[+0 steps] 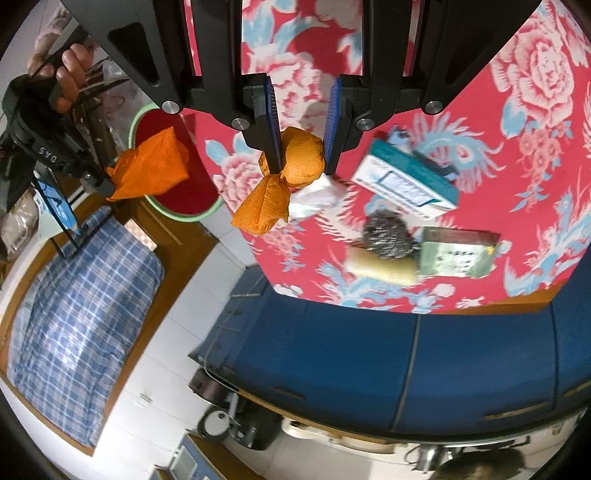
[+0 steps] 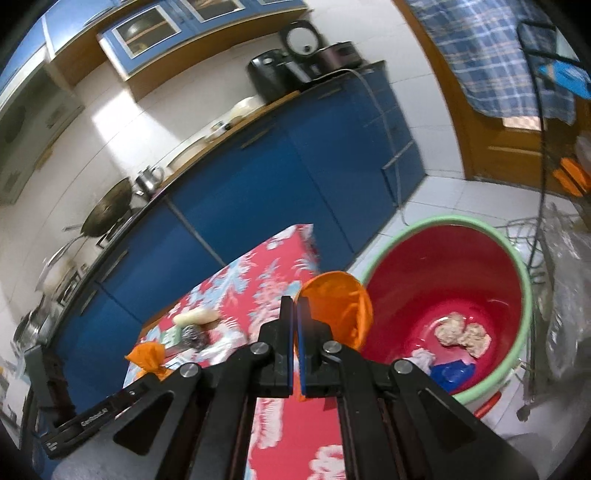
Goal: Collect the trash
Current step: 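Carry both bags over the red bucket and open the right tool to drop the orange bag, then open the left tool to drop the orange tied bag into the bucket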
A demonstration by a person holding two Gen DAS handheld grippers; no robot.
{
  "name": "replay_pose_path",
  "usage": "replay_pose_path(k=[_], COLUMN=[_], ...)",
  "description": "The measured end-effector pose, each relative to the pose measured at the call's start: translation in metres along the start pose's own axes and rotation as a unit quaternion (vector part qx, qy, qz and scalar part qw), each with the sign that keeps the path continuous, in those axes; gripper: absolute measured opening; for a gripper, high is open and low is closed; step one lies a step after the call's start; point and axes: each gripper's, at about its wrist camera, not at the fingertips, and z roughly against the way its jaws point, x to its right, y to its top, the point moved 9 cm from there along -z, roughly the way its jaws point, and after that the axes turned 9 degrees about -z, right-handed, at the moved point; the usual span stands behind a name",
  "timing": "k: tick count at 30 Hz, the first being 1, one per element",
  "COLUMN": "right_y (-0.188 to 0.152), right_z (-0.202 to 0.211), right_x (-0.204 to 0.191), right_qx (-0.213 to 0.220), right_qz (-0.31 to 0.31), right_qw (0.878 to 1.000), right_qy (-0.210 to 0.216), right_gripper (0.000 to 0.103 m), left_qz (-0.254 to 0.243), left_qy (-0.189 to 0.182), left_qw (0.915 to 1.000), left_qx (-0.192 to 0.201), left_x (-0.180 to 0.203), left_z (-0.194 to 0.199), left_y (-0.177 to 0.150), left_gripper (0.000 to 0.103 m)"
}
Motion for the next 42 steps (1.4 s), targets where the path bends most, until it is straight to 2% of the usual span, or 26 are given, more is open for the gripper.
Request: replay_pose_path(k=[8, 10, 14, 16, 18, 28, 36, 39, 42], right_y=[0.004, 0.003, 0.002, 0.001, 0.001, -0.001, 0.002, 0.002, 0.0], right_z=[-0.011, -0.013, -0.012, -0.01, -0.007, 0.023, 0.044, 0.043, 0.041], right_x=[0.059, 0.074, 0.094, 0.101, 0.104, 0.121, 0.131, 0.137, 0.144], right_qx=[-0.005, -0.009, -0.015, -0.015, -0.012, 0.017, 0.042, 0.041, 0.036], right_qz=[-0.041, -0.058, -0.083, -0.089, -0.093, -0.081, -0.069, -0.072, -0.08], right_qw=[0.998, 0.997, 0.994, 0.993, 0.993, 0.992, 0.992, 0.992, 0.991], right_qy=[-0.047, -0.058, -0.07, -0.072, -0.072, -0.095, -0.101, -0.1, -0.101], right_gripper=[0.005, 0.009, 0.011, 0.024, 0.028, 0.037, 0.041, 0.042, 0.042], left_qz=[-0.033, -0.041, -0.059, -0.069, -0.078, -0.136, -0.168, -0.175, -0.174], left_qy=[-0.023, -0.027, -0.032, -0.036, -0.041, -0.063, -0.06, -0.062, -0.064], left_qw=[0.9991, 0.9986, 0.9973, 0.9963, 0.9953, 0.9857, 0.9778, 0.9753, 0.9738], left_qx=[-0.017, -0.02, -0.03, -0.035, -0.039, -0.078, -0.11, -0.12, -0.132], left_x=[0.042, 0.051, 0.071, 0.081, 0.091, 0.152, 0.186, 0.193, 0.196], left_z=[-0.02, -0.026, -0.037, -0.043, -0.048, -0.089, -0.128, -0.136, -0.144], left_y=[0.007, 0.008, 0.01, 0.01, 0.01, -0.002, -0.016, -0.02, -0.024], left_gripper=[0.022, 0.022, 0.022, 0.022, 0.022, 0.023, 0.024, 0.027, 0.039])
